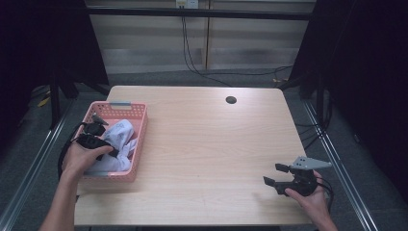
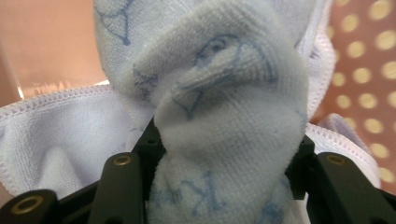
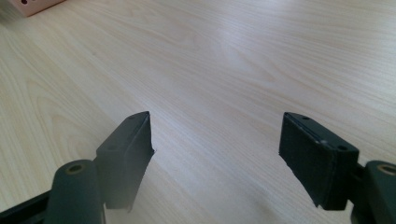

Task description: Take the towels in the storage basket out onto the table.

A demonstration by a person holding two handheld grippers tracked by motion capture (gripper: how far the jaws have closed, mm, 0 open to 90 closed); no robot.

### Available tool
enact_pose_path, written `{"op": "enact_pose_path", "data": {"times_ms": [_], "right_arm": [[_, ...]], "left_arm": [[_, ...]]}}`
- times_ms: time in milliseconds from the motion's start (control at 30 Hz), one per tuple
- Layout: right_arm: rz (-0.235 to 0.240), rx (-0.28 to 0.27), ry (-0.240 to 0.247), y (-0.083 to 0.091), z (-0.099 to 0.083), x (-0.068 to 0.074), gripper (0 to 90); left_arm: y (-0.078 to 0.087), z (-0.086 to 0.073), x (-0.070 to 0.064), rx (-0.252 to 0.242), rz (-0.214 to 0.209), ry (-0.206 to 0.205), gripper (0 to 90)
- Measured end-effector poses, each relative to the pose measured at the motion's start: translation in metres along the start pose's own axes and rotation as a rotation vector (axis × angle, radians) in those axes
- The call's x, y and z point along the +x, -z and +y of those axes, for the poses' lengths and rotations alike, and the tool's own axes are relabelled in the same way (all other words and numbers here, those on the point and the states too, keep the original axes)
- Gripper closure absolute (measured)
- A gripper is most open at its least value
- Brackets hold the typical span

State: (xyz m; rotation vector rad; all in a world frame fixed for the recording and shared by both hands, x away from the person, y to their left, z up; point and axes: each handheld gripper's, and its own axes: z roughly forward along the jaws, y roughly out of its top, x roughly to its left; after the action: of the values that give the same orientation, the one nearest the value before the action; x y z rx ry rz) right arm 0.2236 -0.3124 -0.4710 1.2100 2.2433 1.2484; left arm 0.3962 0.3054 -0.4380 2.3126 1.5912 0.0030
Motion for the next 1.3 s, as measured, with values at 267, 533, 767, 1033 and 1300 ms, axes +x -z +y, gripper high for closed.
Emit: {"op": "enact_pose_path", "data": {"times_ms": [267, 533, 767, 1033, 1300], "right_arm": [[0.008, -0.001, -0.010, 0.000, 0.000, 0.000, 24.7], [0.013, 0.000, -0.011, 0.000, 0.000, 0.000, 24.7], [0.014, -0.001, -0.014, 0.000, 0.000, 0.000, 24.7], [0.014, 0.000, -0.015, 0.000, 0.000, 0.000, 24.7], [0.014, -0.002, -0.015, 0.000, 0.000, 0.000, 24.7]], "left_arm": [[0.016, -0.003, 0.004, -0.066, -0.062, 0.006, 48.0], [0.032, -0.005, 0.012, -0.135, -0.113, 0.026, 47.8], [0.049, -0.004, 0.015, -0.204, -0.129, 0.017, 47.8], [0.062, -0.003, 0.019, -0.243, -0.133, 0.028, 47.8], [0.079, -0.003, 0.016, -0.285, -0.129, 0.024, 47.7]]}}
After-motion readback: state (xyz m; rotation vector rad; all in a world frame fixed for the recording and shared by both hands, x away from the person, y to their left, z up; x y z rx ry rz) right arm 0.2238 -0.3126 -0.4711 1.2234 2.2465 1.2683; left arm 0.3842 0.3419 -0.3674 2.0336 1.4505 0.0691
